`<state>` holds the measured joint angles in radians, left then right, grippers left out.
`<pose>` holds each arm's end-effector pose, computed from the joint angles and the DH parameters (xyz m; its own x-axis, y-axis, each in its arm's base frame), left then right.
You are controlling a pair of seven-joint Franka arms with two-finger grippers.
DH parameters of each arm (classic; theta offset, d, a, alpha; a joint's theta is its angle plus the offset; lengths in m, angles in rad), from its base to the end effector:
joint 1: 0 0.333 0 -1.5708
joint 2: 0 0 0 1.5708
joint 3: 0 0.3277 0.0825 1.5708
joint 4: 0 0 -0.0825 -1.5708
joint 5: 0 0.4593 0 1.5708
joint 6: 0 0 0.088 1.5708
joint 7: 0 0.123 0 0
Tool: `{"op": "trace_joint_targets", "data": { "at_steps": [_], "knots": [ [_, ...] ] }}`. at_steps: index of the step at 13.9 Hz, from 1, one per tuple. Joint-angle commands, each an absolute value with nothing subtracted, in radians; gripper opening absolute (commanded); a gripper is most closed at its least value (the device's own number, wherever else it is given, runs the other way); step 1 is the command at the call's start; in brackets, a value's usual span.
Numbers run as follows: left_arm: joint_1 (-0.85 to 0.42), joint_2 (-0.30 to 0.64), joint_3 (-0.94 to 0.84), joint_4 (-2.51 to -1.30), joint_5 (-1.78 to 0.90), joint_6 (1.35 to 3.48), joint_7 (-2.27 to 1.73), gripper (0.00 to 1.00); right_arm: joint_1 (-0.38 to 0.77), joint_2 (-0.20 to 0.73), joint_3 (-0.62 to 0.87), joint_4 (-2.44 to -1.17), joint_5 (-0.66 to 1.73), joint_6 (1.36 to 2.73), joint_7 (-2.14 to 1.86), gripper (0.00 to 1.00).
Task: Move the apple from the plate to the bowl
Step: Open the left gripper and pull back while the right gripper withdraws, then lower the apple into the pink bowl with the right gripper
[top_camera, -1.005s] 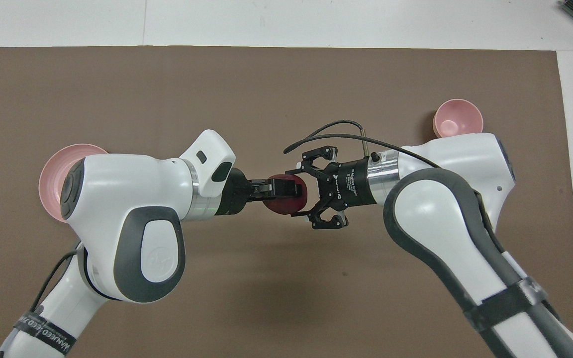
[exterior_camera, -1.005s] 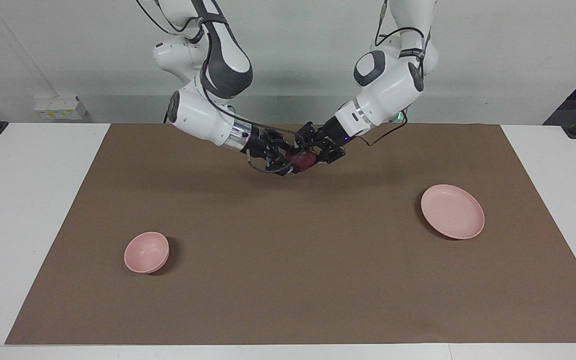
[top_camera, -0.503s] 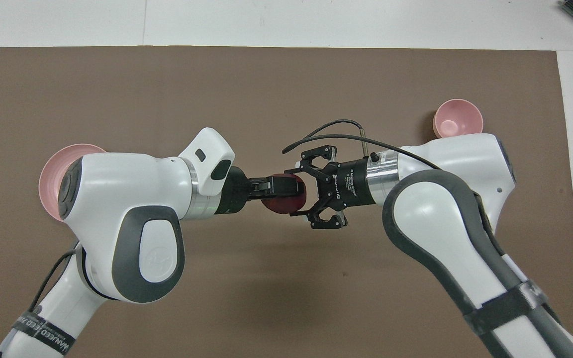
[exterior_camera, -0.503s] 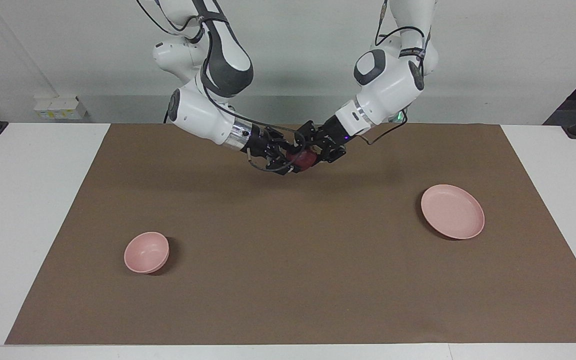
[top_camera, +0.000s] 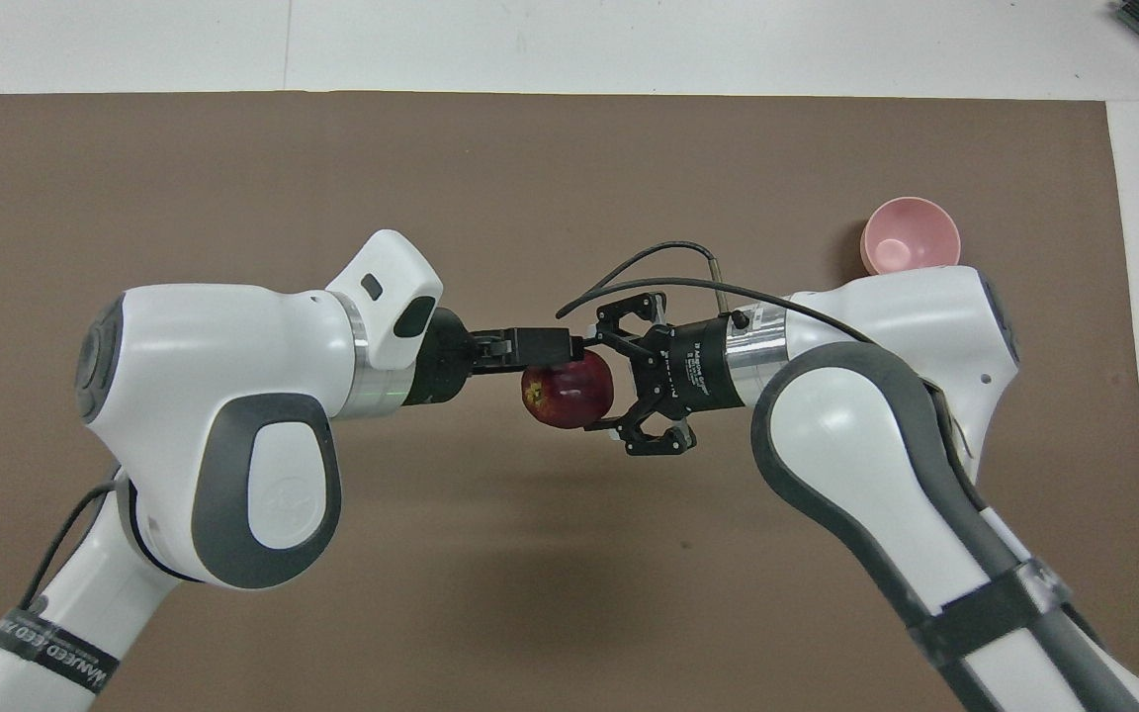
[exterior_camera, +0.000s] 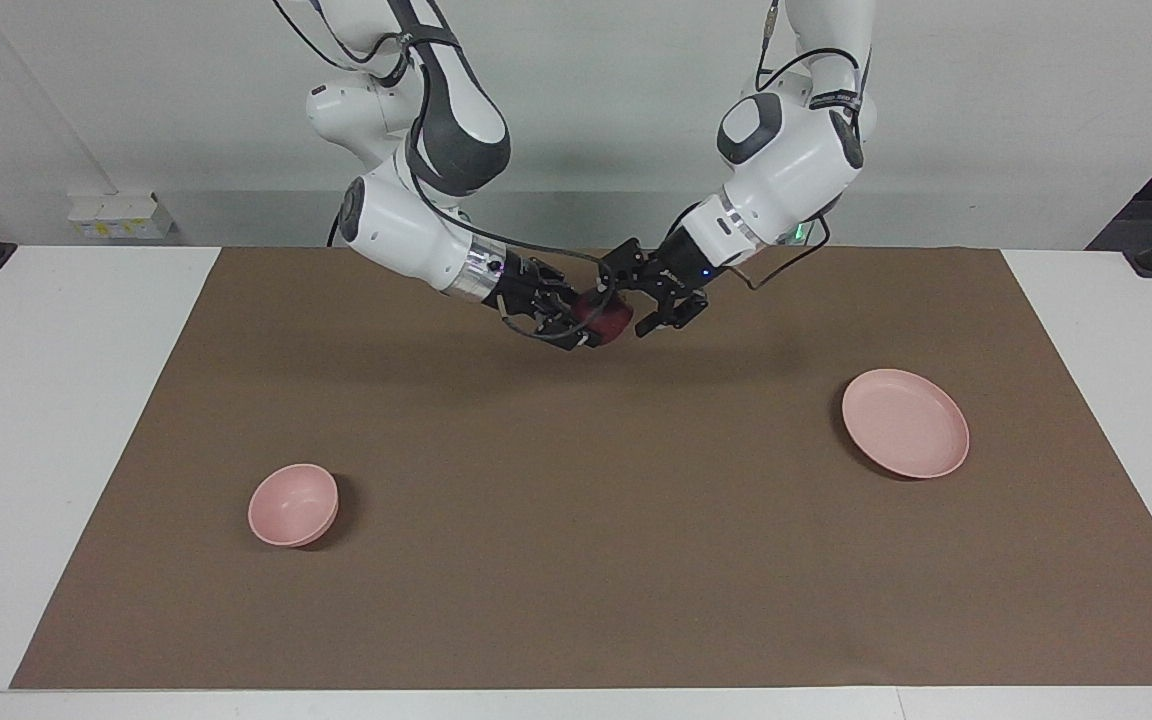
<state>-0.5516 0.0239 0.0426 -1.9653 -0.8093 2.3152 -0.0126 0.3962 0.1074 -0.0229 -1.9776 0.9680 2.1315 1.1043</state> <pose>0.5742 -0.3462 0.4678 0.9926 0.0175 0.1205 -0.0673 -0.7463 0.6622 0.6004 0.2862 0.3987 0.2912 -0.6432 -0.7081 -0.9557 -0.2286 -0.1854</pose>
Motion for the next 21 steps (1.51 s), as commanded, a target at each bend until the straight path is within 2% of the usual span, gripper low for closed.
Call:
{"op": "trace_joint_targets", "data": {
  "at_steps": [1,4,8,11,13,17,21],
  "knots": [
    [-0.476,0.014,0.04,-1.967,-0.689,2.249,-0.021,1.0,0.377,0.136,-0.02,-1.939,0.838,2.157,1.06,0.0],
    [-0.402,0.014,0.038,-1.965,-0.49,2.16,-0.014,1.0,0.339,0.172,-0.023,-1.898,0.656,2.169,1.014,0.0],
    [-0.35,0.014,0.04,-1.931,-0.185,2.115,-0.012,1.0,0.244,0.19,-0.026,-1.887,0.51,2.172,0.757,0.0],
    [-0.298,0.011,0.04,-1.826,-0.039,1.987,-0.011,1.0,0.192,0.201,-0.026,-1.884,0.367,2.184,0.642,0.0],
    [-0.256,0.009,0.04,-1.757,-0.023,1.915,0.017,1.0,0.164,0.207,-0.025,-1.893,0.276,2.268,0.568,0.0],
    [-0.201,0.006,0.041,-1.596,0.001,1.719,0.048,1.0,0.111,0.212,-0.026,-1.901,0.114,2.308,0.424,0.0],
    [-0.147,0.011,0.043,-1.459,-0.002,1.543,0.109,1.0,0.048,0.232,-0.026,-1.902,-0.081,2.44,0.247,0.0]
  ]
}}
